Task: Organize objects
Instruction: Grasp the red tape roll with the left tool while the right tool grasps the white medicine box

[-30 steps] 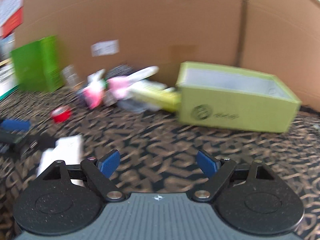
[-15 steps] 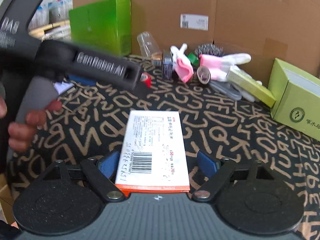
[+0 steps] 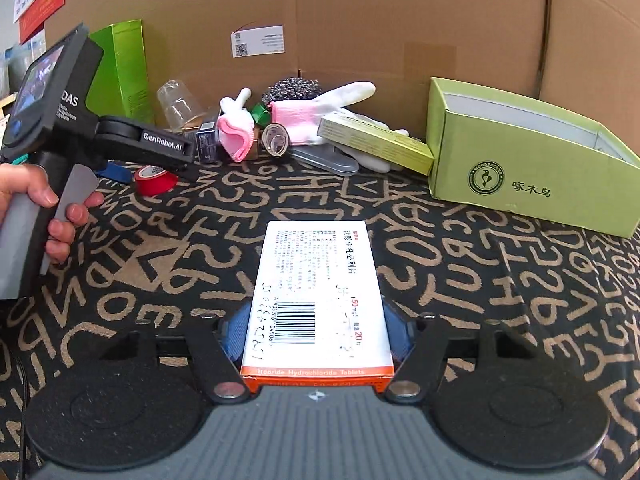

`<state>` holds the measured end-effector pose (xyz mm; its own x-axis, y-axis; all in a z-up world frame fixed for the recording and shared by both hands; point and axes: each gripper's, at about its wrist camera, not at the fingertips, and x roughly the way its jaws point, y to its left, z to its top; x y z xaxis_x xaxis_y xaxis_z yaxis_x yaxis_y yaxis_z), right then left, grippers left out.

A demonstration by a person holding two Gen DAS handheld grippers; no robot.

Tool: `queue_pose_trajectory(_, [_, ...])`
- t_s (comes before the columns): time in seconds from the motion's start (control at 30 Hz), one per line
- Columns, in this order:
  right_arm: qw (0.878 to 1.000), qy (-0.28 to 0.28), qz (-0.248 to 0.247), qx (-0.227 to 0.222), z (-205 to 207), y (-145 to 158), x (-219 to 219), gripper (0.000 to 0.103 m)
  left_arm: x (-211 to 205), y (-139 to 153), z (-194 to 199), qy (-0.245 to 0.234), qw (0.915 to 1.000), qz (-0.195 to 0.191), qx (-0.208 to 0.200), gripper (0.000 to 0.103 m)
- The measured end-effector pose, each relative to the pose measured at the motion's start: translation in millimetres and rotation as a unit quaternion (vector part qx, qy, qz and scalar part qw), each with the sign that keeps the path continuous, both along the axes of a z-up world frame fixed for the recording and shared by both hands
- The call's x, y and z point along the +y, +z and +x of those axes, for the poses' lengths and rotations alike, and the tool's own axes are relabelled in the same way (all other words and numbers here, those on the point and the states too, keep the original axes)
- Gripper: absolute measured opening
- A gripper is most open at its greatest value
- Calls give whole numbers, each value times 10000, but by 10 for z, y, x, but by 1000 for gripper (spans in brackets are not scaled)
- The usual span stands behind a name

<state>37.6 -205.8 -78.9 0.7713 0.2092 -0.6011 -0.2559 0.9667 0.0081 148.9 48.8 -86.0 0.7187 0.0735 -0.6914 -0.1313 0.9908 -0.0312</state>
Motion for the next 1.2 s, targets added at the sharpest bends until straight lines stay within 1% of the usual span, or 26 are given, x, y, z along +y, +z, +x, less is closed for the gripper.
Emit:
queue_pose_trajectory(0.03, [10000,-24,-17,-8,12,-2,-7,70,-20,4,-7,-86,9999,65,12,66])
queue_pose_trajectory(0.07, [10000,-52,-37,-18,29,-5,-4,70,-43,13,-26,-173,9998,90,5,59])
queue_pose_trajectory(0.1, [9999,-90,-46,-22,32,-4,-24,70,-64,26,-55,-264,9996,60,0,48])
queue_pose_trajectory(0.13, [9999,-145,-50,-21,58,-5,-35,70,-78,41,-75,-387,9992,-35,14,46])
queue_pose_trajectory(0.2, [9996,-270,-31,-26,72,-6,-91,70,-128,61,-141,-746,9964,-396,25,46])
queue_pose_trajectory(0.3, [9990,-455,-41,-15,78,-8,-177,70,-298,69,-275,-1300,9888,-733,52,46])
queue_pose_trajectory(0.33, [9987,-498,-54,-15,67,-6,-200,70,-366,69,-330,-1472,9859,-798,66,46])
queue_pose_trajectory(0.4, [9986,-527,-86,-22,44,-1,-232,70,-501,82,-447,-1690,9829,-734,50,48])
queue_pose_trajectory(0.43, [9985,-538,-103,-17,39,3,-246,70,-549,93,-504,-1741,9824,-673,1,53])
queue_pose_trajectory(0.5, [9984,-549,-125,-9,30,5,-266,71,-575,117,-568,-1791,9815,-672,-40,56])
queue_pose_trajectory(0.57, [9984,-543,-124,-1,34,7,-272,72,-578,129,-566,-1799,9810,-722,-7,56])
queue_pose_trajectory(0.7, [9985,-527,-136,1,43,11,-244,74,-567,131,-593,-1739,9827,-628,75,55])
queue_pose_trajectory(0.8, [9983,-560,-185,24,70,16,-216,74,-559,114,-570,-1654,9848,-531,88,59])
queue_pose_trajectory(0.87, [9981,-579,-198,46,91,21,-207,74,-557,103,-555,-1640,9850,-521,93,59])
queue_pose_trajectory(0.93, [9981,-575,-221,40,95,26,-195,74,-561,97,-550,-1654,9847,-536,111,56])
queue_pose_trajectory(1.1, [9980,-598,-206,50,110,27,-205,74,-591,86,-548,-1701,9840,-512,107,55])
queue_pose_trajectory(1.13, [9979,-609,-206,57,113,24,-209,74,-594,83,-553,-1727,9837,-490,96,49])
queue_pose_trajectory(1.2, [9980,-608,-192,54,110,23,-215,74,-592,75,-564,-1805,9823,-497,85,47])
